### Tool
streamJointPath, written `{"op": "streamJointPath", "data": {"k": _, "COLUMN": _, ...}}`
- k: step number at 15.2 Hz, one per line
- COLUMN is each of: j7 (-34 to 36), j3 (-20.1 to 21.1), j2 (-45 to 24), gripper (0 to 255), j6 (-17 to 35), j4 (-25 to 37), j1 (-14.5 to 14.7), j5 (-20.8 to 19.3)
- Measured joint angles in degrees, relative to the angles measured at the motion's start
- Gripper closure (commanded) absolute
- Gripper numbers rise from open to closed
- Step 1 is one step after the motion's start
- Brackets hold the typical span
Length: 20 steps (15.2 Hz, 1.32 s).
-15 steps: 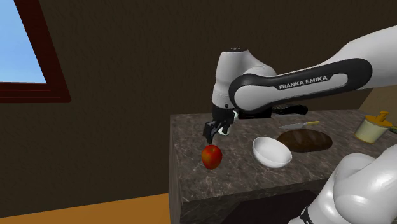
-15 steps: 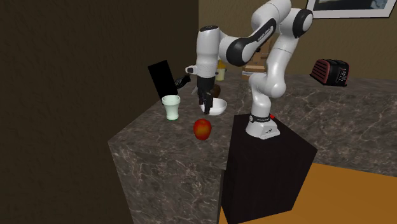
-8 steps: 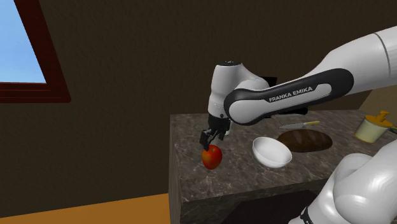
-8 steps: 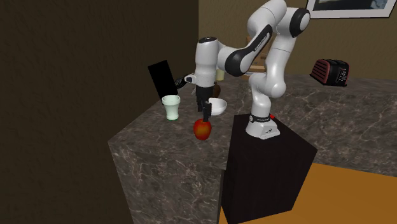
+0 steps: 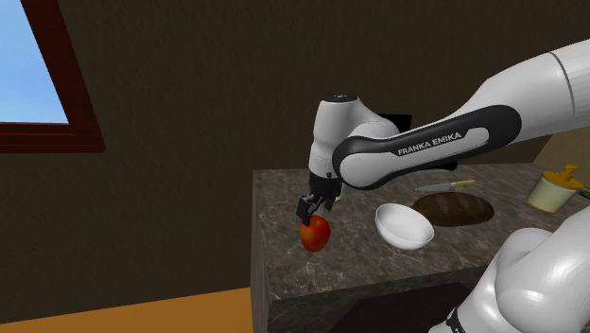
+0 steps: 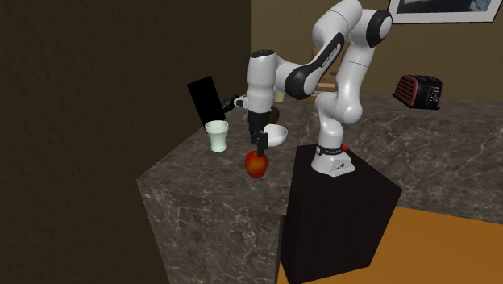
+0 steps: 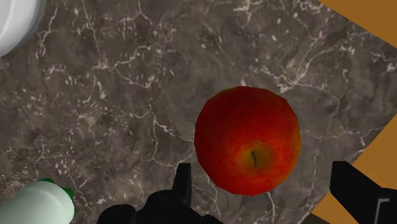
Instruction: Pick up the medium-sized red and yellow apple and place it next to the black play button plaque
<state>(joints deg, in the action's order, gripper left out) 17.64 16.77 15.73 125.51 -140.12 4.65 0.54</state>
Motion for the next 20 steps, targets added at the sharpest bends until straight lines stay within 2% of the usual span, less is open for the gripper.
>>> {"op": "streamJointPath", "data": {"k": 10, "j7": 0.0, "j3": 0.0, "j2": 0.0, "gripper": 255, "j6": 0.0, "j4": 0.0, "j1": 0.0, "j5": 0.0}}
{"op": "streamJointPath", "data": {"k": 20, "j7": -1.0, "j3": -0.7, "j2": 3.0, "gripper": 255, "j6": -7.3, "j4": 4.4, "j1": 0.2, "j5": 0.7}}
